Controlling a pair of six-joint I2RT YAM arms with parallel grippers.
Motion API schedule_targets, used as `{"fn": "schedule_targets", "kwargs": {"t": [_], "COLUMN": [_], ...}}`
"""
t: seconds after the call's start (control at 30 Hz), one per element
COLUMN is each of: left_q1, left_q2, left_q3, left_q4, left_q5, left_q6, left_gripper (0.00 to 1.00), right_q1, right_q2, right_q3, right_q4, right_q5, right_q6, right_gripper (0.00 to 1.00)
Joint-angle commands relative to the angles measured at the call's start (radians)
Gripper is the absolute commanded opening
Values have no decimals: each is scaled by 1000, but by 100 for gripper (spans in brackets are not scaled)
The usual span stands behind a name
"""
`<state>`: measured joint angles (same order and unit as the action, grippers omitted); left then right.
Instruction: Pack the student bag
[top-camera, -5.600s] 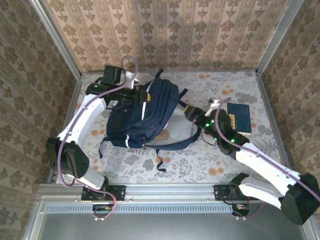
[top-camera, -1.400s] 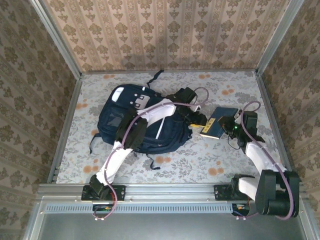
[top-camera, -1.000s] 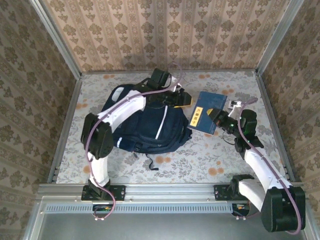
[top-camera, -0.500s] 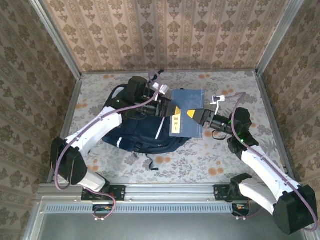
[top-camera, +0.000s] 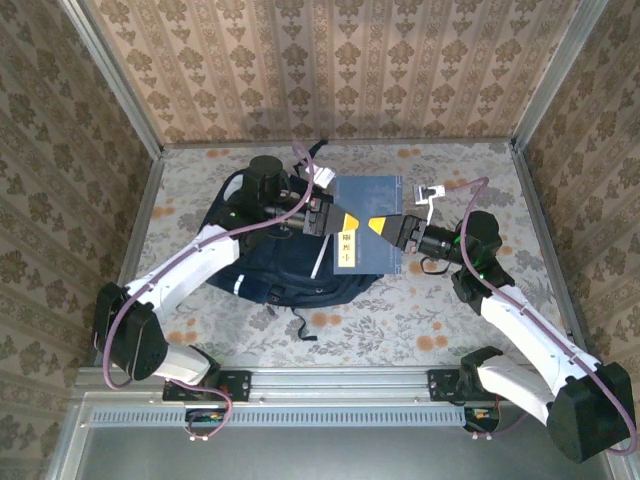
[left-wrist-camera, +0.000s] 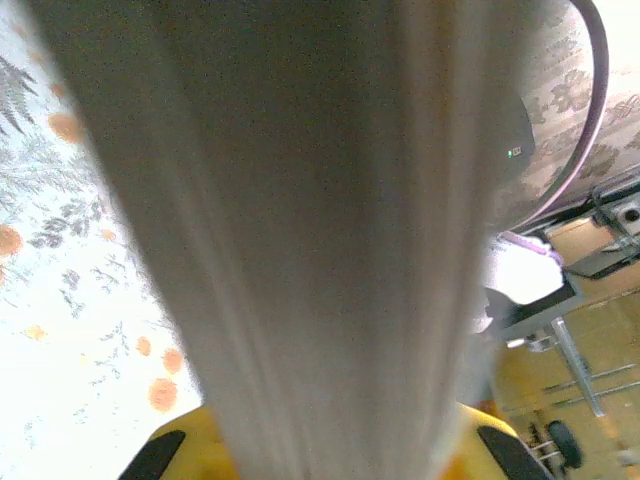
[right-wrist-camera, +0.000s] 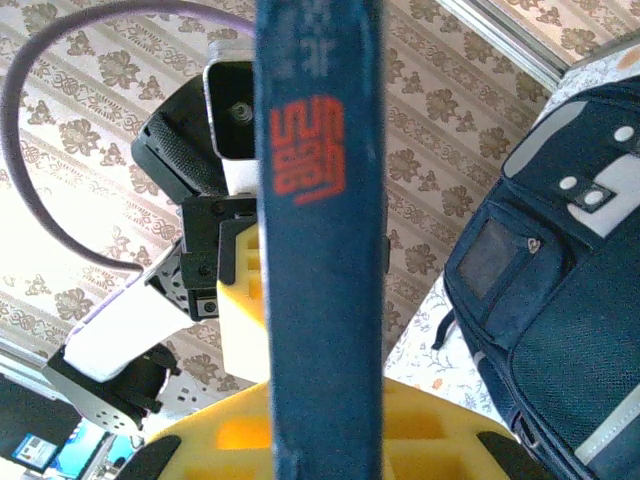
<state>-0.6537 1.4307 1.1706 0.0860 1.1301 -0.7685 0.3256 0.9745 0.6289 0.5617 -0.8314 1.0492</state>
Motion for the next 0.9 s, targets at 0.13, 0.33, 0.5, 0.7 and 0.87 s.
{"fn": "schedule_targets", "kwargs": {"t": [0.13, 0.33, 0.5, 0.7, 0.87], "left_q1": [6, 16, 16, 6, -13], "left_q2": [-51, -97, -134, -141, -130], "left_q3": [-28, -92, -139, -167, -174], "left_q4": [132, 252, 341, 391, 396], "left_q5": [5, -173, -318, -417, -458], "left_q6": [-54, -154, -220, -263, -276], "left_gripper": [0, 0, 0, 0, 0], "right_q1": [4, 89, 198, 365, 459], "right_q2": [-56, -162, -197, -144, -36], "right_q3": [3, -149, -237, -273, -229], "right_q4": [-41, 78, 191, 362, 443], "right_q5": [100, 393, 587, 806, 885], "right_q6": [-45, 27, 85, 3, -67], "right_gripper": [15, 79, 84, 74, 62]}}
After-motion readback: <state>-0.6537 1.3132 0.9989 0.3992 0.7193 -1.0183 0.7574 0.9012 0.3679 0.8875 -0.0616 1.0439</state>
